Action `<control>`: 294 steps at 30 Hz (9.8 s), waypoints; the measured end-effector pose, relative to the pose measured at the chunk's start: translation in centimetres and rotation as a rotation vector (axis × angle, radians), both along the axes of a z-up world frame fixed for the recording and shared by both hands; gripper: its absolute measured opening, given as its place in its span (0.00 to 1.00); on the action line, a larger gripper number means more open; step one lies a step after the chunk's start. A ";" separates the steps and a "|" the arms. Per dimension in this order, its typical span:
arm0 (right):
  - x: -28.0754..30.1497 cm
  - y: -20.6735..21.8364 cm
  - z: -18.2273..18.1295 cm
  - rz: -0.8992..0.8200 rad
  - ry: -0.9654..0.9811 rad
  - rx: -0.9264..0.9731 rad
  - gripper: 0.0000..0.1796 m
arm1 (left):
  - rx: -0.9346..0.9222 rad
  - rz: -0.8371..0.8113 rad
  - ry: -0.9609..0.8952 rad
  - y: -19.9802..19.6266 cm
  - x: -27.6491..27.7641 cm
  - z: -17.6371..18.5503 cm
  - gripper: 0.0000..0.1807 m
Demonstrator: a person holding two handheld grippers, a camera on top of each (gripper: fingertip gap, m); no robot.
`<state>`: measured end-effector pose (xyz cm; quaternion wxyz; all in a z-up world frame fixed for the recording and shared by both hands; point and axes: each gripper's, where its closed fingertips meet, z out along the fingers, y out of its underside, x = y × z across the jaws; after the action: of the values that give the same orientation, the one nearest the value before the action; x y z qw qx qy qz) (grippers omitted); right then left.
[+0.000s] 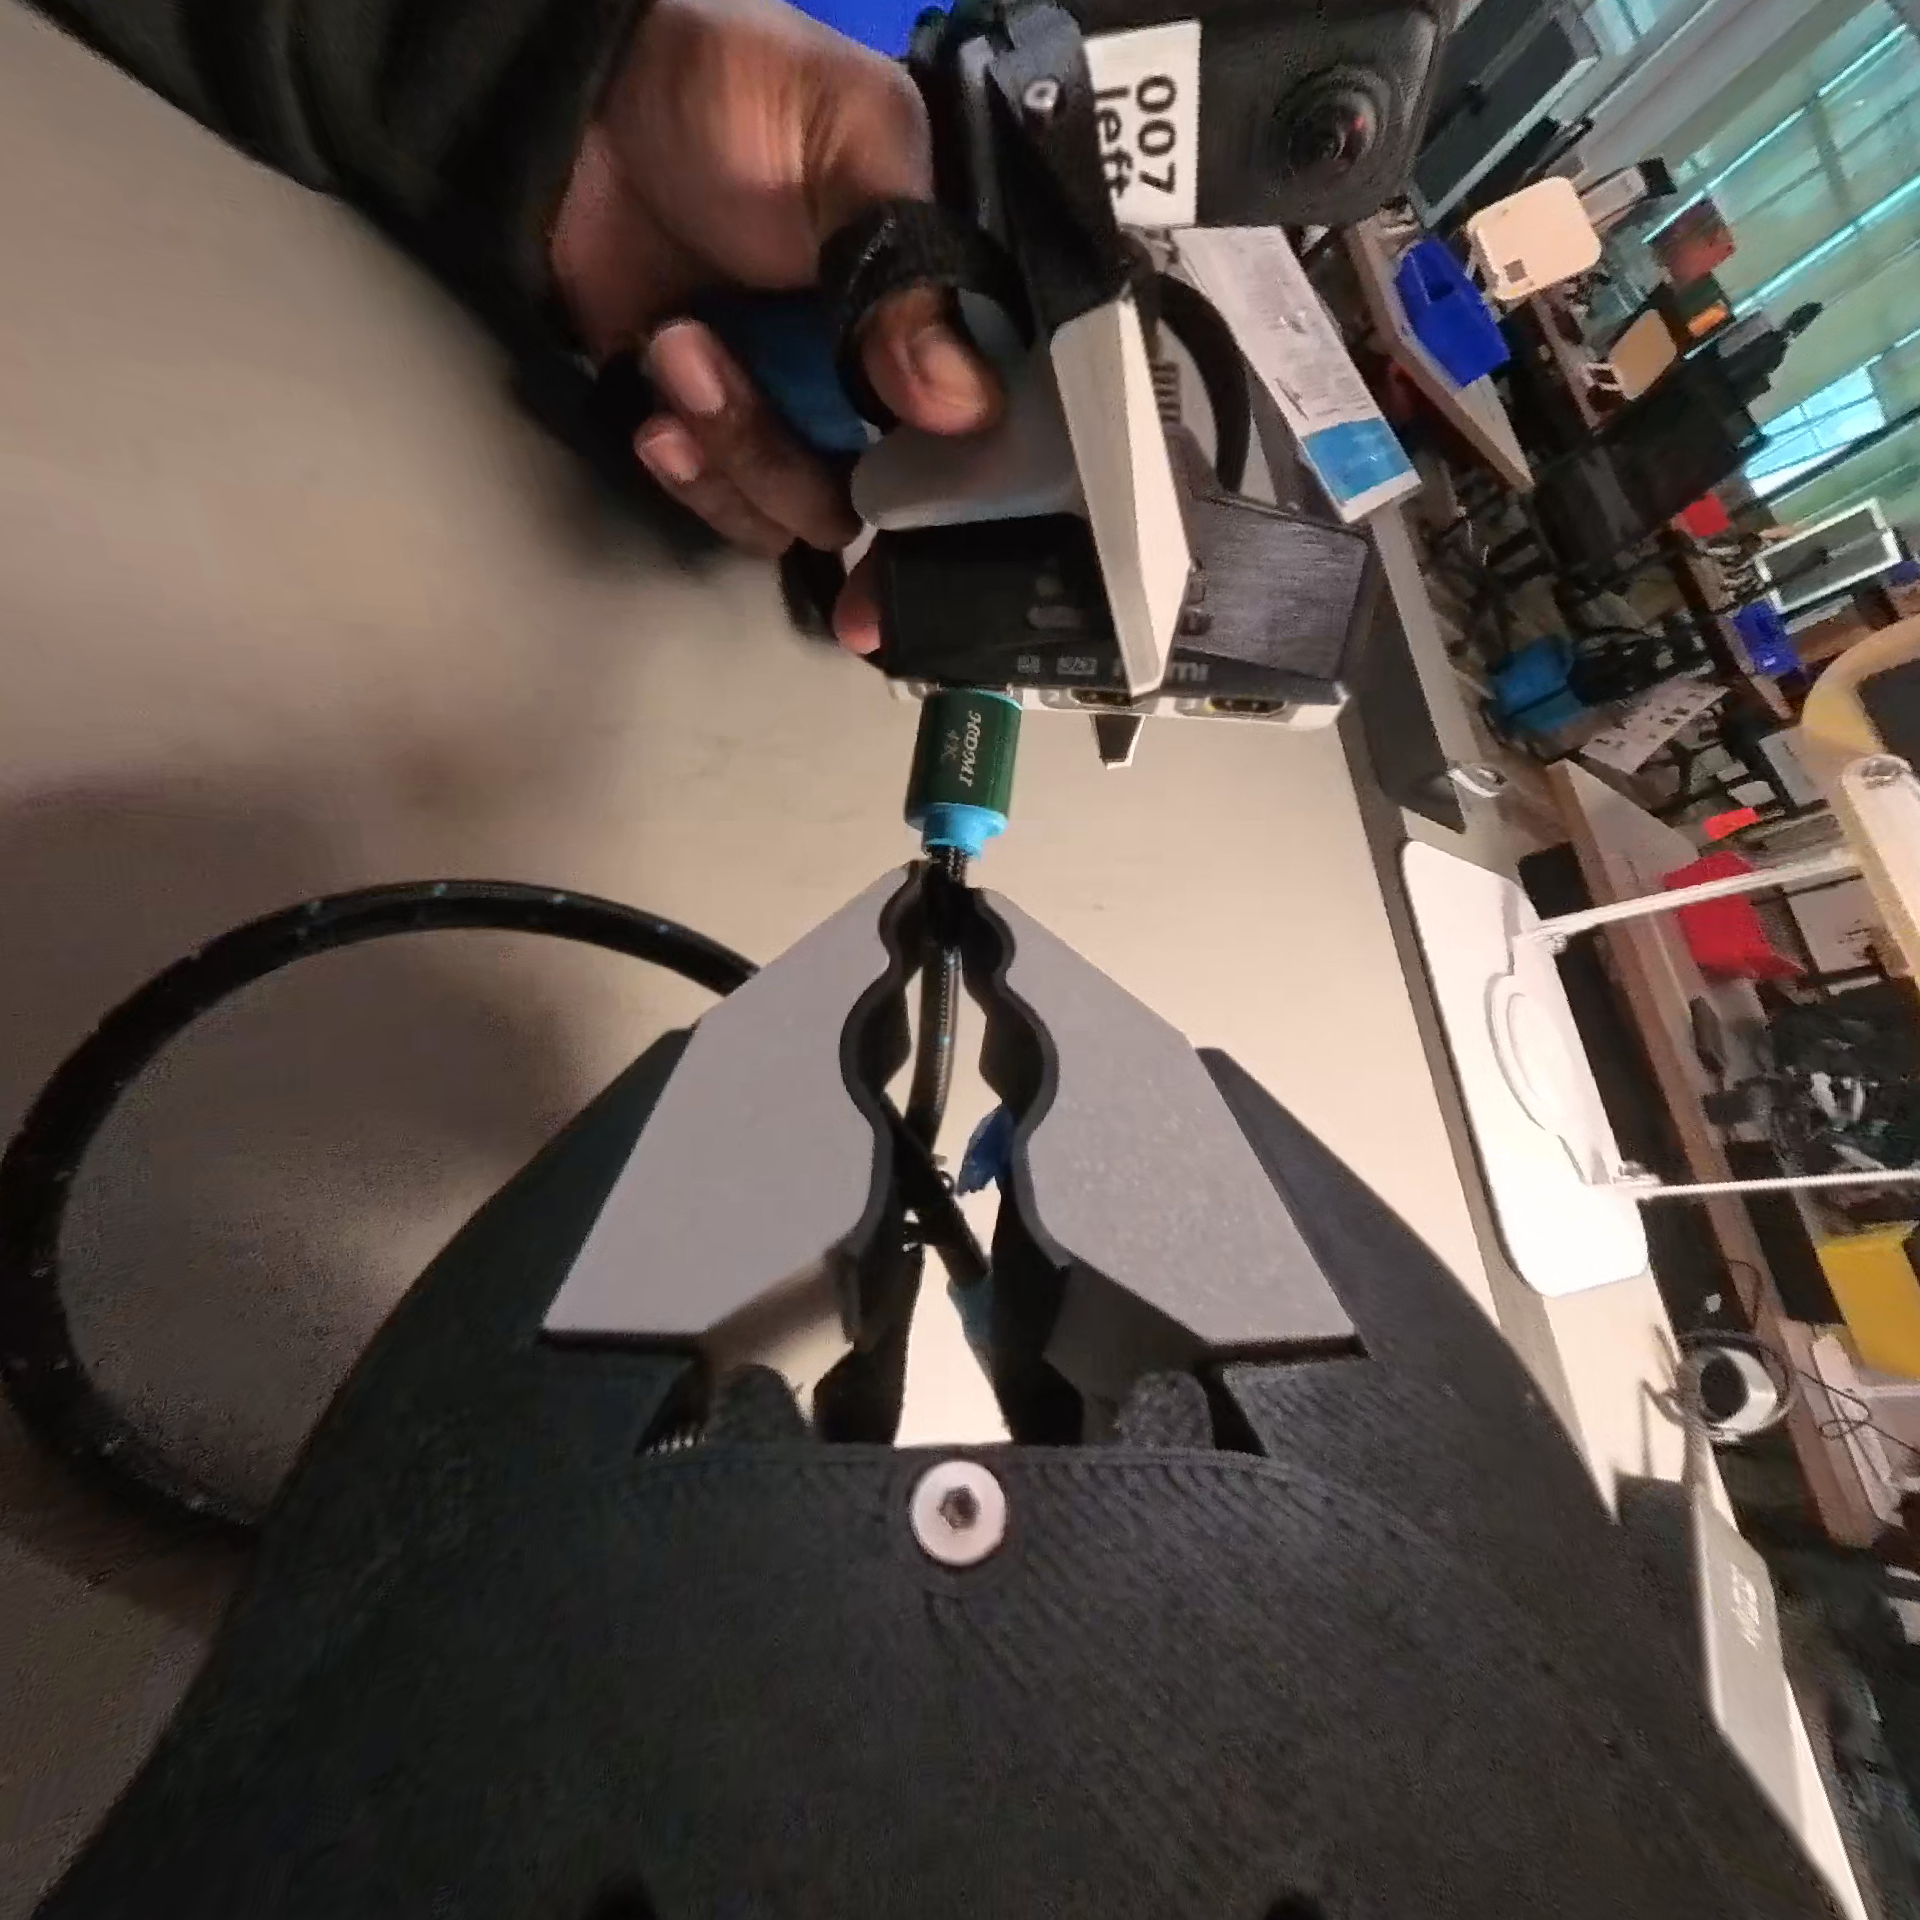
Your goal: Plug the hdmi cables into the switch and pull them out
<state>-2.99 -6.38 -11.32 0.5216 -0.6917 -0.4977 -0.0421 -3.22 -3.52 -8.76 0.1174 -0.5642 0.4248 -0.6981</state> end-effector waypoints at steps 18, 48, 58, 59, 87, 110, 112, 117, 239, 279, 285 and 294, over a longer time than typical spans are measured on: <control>0.0 -0.8 -0.2 0.033 -0.004 -0.028 0.04 | -0.002 -0.035 0.014 -0.5 -0.1 -0.2 0.11; 2.4 -0.2 -0.1 -0.066 -0.059 0.027 0.04 | 0.002 -0.028 0.025 -0.4 0.0 -0.4 0.12; 6.5 -0.5 0.8 -0.206 0.063 0.004 0.03 | -0.097 0.050 -0.002 2.0 -0.3 0.2 0.13; 6.5 -0.5 0.5 -0.216 0.092 -0.029 0.03 | -0.101 0.050 -0.002 2.0 -0.4 0.2 0.13; 9.2 -4.6 -2.1 -0.287 0.013 -0.292 0.07 | -0.052 0.054 0.014 1.5 -0.1 -0.2 0.12; 39.9 -27.1 3.1 -0.718 -0.591 -0.322 0.07 | -0.034 0.100 0.031 1.9 0.2 -0.5 0.13; 40.2 -26.6 1.6 -0.718 -0.591 -0.375 0.07 | -0.036 0.102 0.031 2.0 0.2 -0.5 0.13; 41.6 -27.1 1.1 -0.803 -0.521 -0.502 0.18 | -0.037 0.099 0.029 2.0 0.2 -0.4 0.13; 34.1 -22.4 15.9 -0.644 0.538 -0.326 0.11 | 0.342 -0.305 0.082 -9.6 -0.4 -2.6 0.24; 27.2 -23.9 9.1 -0.973 0.534 -0.153 0.43 | 0.680 0.275 0.301 1.0 -0.1 -3.8 0.51; 26.3 -27.3 3.5 -1.120 0.475 -0.230 0.49 | 0.721 0.785 0.351 6.0 -10.6 1.1 0.56; 27.4 -26.4 -0.4 -1.192 0.450 -0.322 0.51 | 0.790 1.402 0.984 8.9 -38.0 3.6 0.55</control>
<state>24.40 -32.79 -11.71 0.3904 -0.9102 0.0918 -0.1033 -41.18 5.36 -5.13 0.5007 -0.8420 0.1961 0.0429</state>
